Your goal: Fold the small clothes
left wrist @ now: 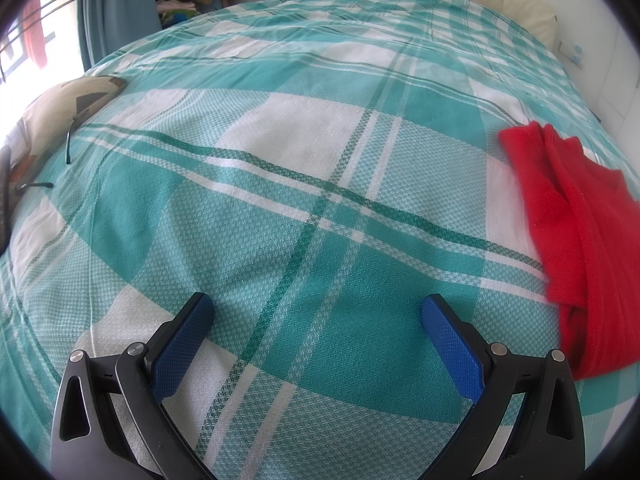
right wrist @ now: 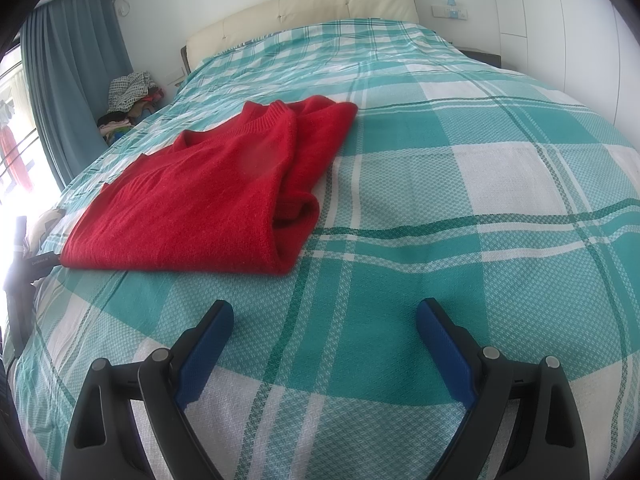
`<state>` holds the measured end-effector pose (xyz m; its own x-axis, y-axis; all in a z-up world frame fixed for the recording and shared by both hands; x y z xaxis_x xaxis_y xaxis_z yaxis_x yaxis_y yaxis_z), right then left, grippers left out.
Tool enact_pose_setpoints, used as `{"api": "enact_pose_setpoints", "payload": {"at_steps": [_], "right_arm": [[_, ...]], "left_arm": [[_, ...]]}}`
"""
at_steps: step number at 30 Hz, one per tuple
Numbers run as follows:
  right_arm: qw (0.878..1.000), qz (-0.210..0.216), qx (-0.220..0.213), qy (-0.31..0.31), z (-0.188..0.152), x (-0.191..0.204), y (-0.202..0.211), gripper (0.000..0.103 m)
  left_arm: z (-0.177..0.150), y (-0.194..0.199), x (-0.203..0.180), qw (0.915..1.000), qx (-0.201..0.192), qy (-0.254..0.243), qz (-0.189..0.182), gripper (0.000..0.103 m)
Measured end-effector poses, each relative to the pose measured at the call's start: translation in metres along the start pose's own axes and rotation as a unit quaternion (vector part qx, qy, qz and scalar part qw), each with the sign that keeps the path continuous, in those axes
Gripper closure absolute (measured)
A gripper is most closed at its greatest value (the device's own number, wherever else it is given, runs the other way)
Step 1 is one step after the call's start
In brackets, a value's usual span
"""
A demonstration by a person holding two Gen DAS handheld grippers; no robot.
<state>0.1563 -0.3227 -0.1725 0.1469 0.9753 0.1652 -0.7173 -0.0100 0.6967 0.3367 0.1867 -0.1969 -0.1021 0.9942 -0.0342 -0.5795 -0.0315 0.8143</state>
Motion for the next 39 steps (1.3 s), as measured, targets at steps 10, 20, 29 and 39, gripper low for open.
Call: {"api": "enact_pose_setpoints", "payload": {"at_steps": [10, 20, 29, 39], "right_arm": [[1.000, 0.005, -0.003, -0.004, 0.0016, 0.0021, 0.0015, 0.011], [1.000, 0.004, -0.002, -0.004, 0.0017, 0.0032, 0.0008, 0.011], [1.000, 0.004, -0.002, -0.004, 0.0016, 0.0033, 0.0008, 0.011], [1.000, 0.005, -0.002, -0.004, 0.0014, 0.0026, 0.0010, 0.011]], "left_arm": [[0.0000, -0.0001, -0.0001, 1.0000, 0.000, 0.000, 0.000, 0.000], [0.0001, 0.0001, 0.0001, 1.0000, 0.000, 0.000, 0.000, 0.000], [0.0000, 0.0001, 0.0002, 1.0000, 0.000, 0.000, 0.000, 0.000], [0.0002, -0.0001, -0.0003, 1.0000, 0.000, 0.000, 0.000, 0.000]]}}
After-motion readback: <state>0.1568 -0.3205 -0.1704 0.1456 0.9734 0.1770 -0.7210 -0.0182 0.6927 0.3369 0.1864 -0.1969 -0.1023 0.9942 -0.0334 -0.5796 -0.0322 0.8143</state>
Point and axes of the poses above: each gripper's, at about its wrist camera, not at the fingertips, and y roughly against the way its jaws point, x to its left, z to its top, the point moved 9 cm from there along -y, roughly the way its jaws point, and after that the axes turned 1 degree about y, right-handed, at the moved point
